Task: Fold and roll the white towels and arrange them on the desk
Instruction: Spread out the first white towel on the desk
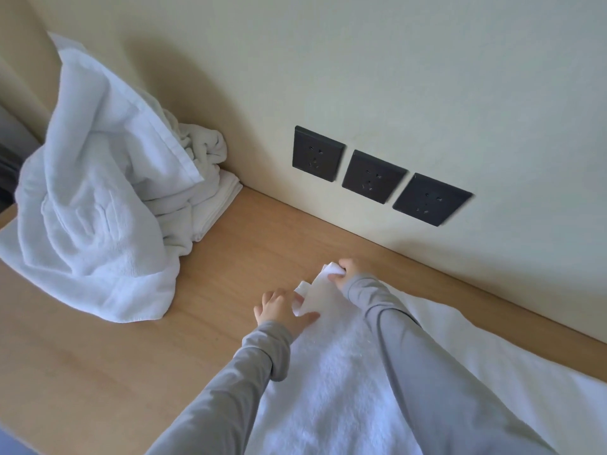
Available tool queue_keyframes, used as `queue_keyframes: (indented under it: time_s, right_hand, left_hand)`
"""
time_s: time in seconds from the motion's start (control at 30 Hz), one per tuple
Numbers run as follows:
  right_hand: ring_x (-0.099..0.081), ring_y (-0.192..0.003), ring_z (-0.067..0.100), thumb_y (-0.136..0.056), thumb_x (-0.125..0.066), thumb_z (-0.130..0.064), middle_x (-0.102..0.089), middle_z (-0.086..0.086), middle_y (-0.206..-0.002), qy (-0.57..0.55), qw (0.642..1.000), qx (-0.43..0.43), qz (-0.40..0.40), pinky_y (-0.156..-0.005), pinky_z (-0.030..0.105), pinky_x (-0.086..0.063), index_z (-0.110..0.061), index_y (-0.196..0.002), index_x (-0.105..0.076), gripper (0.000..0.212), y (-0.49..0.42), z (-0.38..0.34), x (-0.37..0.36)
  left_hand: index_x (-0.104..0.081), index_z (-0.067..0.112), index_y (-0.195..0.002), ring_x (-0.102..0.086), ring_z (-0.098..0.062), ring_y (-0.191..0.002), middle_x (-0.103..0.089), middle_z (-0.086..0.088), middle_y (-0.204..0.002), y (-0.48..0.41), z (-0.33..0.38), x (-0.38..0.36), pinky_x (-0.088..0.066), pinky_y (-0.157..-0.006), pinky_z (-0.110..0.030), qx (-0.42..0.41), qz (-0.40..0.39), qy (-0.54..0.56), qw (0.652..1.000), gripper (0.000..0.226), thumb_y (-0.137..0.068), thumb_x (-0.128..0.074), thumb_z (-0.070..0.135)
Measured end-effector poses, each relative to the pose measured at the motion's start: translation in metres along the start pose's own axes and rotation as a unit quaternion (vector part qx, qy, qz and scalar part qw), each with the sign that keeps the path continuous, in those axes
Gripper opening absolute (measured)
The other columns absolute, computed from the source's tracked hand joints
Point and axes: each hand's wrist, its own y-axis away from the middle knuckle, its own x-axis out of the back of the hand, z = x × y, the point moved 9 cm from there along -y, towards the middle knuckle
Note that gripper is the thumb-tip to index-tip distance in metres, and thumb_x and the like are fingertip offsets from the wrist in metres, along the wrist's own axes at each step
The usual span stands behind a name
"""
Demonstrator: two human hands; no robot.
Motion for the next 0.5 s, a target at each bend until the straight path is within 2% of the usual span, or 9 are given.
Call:
queue_keyframes:
  time_s: [0.03,0.1,0.13,0.2,0.23,0.33,0.43,0.5]
  right_hand:
    - [-0.048,-0.082,0.021,-0.086,-0.061,-0.022,-0.048,0.004,-0.083,-0.032,0.999,0.026,0.006,-0.067,0.025,-0.036,-0.011,-0.071,-0.048,0.023,0.007,-0.001,0.006]
    - [-0.045,-0.074,0.015,-0.083,-0.065,-0.015,-0.045,0.000,-0.081,-0.116,0.988,0.092,0.034,-0.063,0.024,-0.030,-0.006,-0.069,-0.054,0.020,0.031,0.000,0.025]
    - [-0.043,-0.066,0.008,-0.081,-0.067,-0.014,-0.044,-0.005,-0.074,-0.161,0.978,0.125,0.040,-0.059,0.022,-0.029,-0.010,-0.066,-0.055,0.020,0.048,0.003,0.036]
    - [-0.030,-0.052,0.003,-0.080,-0.067,-0.013,-0.031,-0.013,-0.055,-0.213,0.962,0.167,0.031,-0.051,0.018,-0.023,-0.022,-0.054,-0.038,0.040,0.082,0.012,0.051]
    - [-0.027,-0.049,0.004,-0.080,-0.067,-0.013,-0.027,-0.012,-0.051,-0.224,0.960,0.165,0.019,-0.049,0.017,-0.021,-0.023,-0.052,-0.033,0.046,0.094,0.019,0.055]
    - [-0.027,-0.049,0.004,-0.078,-0.066,-0.021,-0.027,-0.010,-0.051,-0.246,0.956,0.162,-0.010,-0.047,0.013,-0.024,-0.013,-0.052,-0.035,0.041,0.113,0.032,0.061]
    - [-0.026,-0.048,0.003,-0.084,-0.066,-0.012,-0.027,-0.012,-0.049,-0.253,0.958,0.132,0.020,-0.048,0.014,-0.023,-0.019,-0.052,-0.031,0.048,0.101,0.037,0.063]
    - [-0.025,-0.052,0.007,-0.085,-0.064,-0.011,-0.026,-0.009,-0.053,-0.232,0.966,0.104,0.051,-0.050,0.020,-0.021,-0.017,-0.056,-0.029,0.046,0.083,0.034,0.063]
  left_hand:
    - [-0.061,0.030,-0.110,-0.033,-0.014,-0.122,-0.052,0.012,-0.115,-0.004,-0.001,0.002,-0.020,-0.091,-0.029,0.009,-0.001,0.020,1.000,0.041,-0.084,-0.052,0.059]
    - [-0.062,0.028,-0.112,-0.039,-0.019,-0.120,-0.059,0.008,-0.107,-0.014,0.000,0.004,-0.021,-0.088,-0.031,0.031,-0.014,0.052,0.998,0.036,-0.093,-0.037,0.047]
    - [-0.060,0.025,-0.113,-0.041,-0.024,-0.119,-0.062,0.003,-0.108,-0.019,0.003,0.003,-0.024,-0.088,-0.032,0.035,-0.022,0.046,0.998,0.034,-0.095,-0.034,0.036]
    - [-0.058,0.022,-0.114,-0.044,-0.028,-0.117,-0.063,-0.004,-0.114,-0.025,0.010,0.002,-0.031,-0.088,-0.033,0.036,-0.024,0.021,0.999,0.031,-0.095,-0.035,0.028]
    - [-0.058,0.022,-0.115,-0.046,-0.027,-0.116,-0.063,-0.003,-0.115,-0.028,0.015,0.002,-0.035,-0.090,-0.032,0.036,-0.020,0.021,0.999,0.030,-0.095,-0.038,0.031]
    - [-0.056,0.017,-0.112,-0.055,-0.026,-0.106,-0.063,-0.003,-0.109,-0.036,0.029,-0.008,-0.045,-0.087,-0.032,0.049,-0.029,0.076,0.995,0.031,-0.091,-0.052,0.040]
    - [-0.058,0.015,-0.113,-0.057,-0.020,-0.098,-0.062,0.004,-0.099,-0.041,0.043,-0.017,-0.041,-0.079,-0.025,0.069,-0.035,0.195,0.978,0.036,-0.083,-0.066,0.033]
    - [-0.066,0.022,-0.103,-0.056,-0.018,-0.082,-0.061,0.009,-0.083,-0.040,0.048,-0.019,-0.046,-0.077,-0.028,0.060,-0.035,0.254,0.965,0.026,-0.079,-0.065,0.031]
